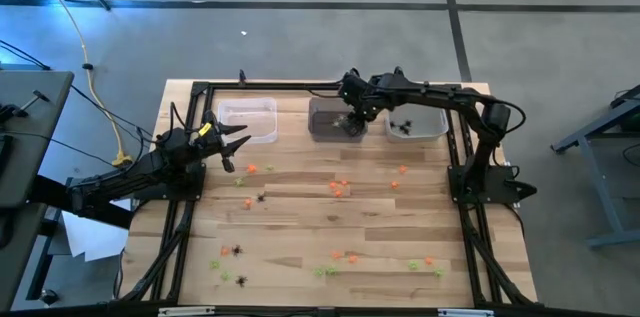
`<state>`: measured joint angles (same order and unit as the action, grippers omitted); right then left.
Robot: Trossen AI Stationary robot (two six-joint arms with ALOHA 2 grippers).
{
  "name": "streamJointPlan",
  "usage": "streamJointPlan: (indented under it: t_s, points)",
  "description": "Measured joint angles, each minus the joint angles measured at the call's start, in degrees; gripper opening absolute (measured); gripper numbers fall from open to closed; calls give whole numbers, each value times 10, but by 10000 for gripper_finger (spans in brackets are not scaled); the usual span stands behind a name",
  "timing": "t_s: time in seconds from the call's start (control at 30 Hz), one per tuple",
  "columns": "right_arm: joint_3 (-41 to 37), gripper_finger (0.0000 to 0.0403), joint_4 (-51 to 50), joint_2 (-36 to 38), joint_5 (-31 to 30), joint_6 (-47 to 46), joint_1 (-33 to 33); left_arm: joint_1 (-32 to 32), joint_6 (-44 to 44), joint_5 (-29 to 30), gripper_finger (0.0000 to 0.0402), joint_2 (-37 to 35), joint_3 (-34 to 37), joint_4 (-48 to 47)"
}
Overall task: Sort Halloween decoration
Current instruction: Put the green spider toy into the black bin
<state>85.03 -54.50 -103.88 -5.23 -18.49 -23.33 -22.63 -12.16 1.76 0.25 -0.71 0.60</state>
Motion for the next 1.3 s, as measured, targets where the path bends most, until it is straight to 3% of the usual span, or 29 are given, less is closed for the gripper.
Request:
streamJointPlan:
  t_s: [0.17,0.43,0.9,1.07,1.3]
  points:
    - [0,165,-29,31,16,-39,66,0,0,0,131,0,0,0]
    - [0,156,-66,37,-55,-181,256,0,0,0,131,0,0,0]
    - [0,156,-74,-15,-80,-641,532,0,0,0,131,0,0,0]
    - [0,155,-105,-51,-26,-821,601,0,0,2,131,0,0,0]
    - [0,155,-83,-94,31,-975,666,0,0,2,131,0,0,0]
